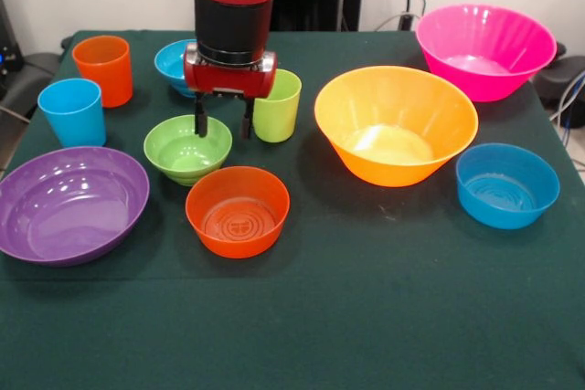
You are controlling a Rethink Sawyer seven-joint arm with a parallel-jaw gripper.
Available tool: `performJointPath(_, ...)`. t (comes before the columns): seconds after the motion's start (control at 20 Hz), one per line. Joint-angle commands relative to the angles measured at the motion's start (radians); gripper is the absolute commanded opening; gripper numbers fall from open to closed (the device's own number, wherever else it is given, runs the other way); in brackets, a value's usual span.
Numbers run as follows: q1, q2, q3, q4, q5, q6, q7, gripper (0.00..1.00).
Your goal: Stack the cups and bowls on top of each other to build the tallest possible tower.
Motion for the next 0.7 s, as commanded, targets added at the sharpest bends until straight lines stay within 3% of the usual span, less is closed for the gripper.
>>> performJointPath(0.05, 0.038, 0.043, 0.035, -0.052, -0.015, 0.063, 0.085, 1.00)
performJointPath(0.4, 0.043, 0.113, 0.023, -0.072, -0.010, 0.089, 0.083, 1.00)
performJointPath(0.7, 0.046, 0.116, 0.016, -0.065, -0.013, 0.071, 0.083, 1.00)
